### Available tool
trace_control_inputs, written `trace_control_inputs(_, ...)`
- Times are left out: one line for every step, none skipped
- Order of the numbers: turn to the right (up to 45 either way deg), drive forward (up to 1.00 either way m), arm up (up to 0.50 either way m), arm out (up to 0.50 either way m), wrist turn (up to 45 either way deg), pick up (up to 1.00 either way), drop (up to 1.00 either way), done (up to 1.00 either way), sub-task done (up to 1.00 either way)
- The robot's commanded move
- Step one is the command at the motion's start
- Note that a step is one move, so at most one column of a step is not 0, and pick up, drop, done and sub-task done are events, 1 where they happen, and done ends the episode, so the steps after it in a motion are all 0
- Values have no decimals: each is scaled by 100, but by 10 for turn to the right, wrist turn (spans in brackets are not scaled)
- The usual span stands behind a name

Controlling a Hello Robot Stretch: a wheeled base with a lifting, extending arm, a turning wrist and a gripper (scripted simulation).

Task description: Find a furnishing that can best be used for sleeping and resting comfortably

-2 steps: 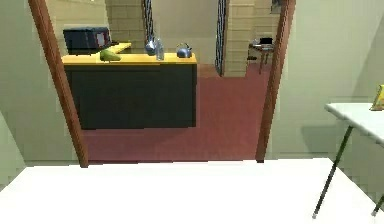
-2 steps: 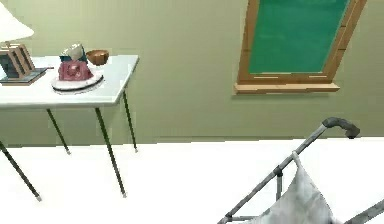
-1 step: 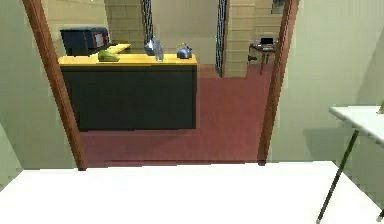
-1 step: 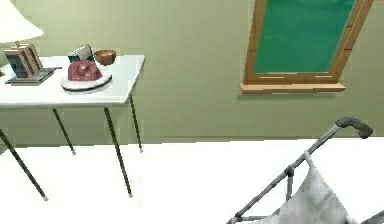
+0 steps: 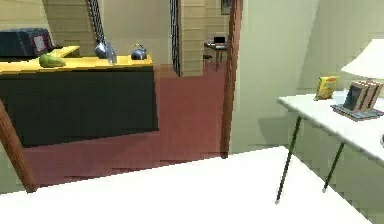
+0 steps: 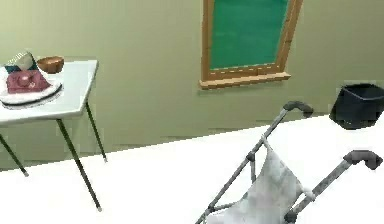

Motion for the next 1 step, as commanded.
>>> trace_control_inputs(0, 100, 0, 0, 0, 0, 0, 0, 0)
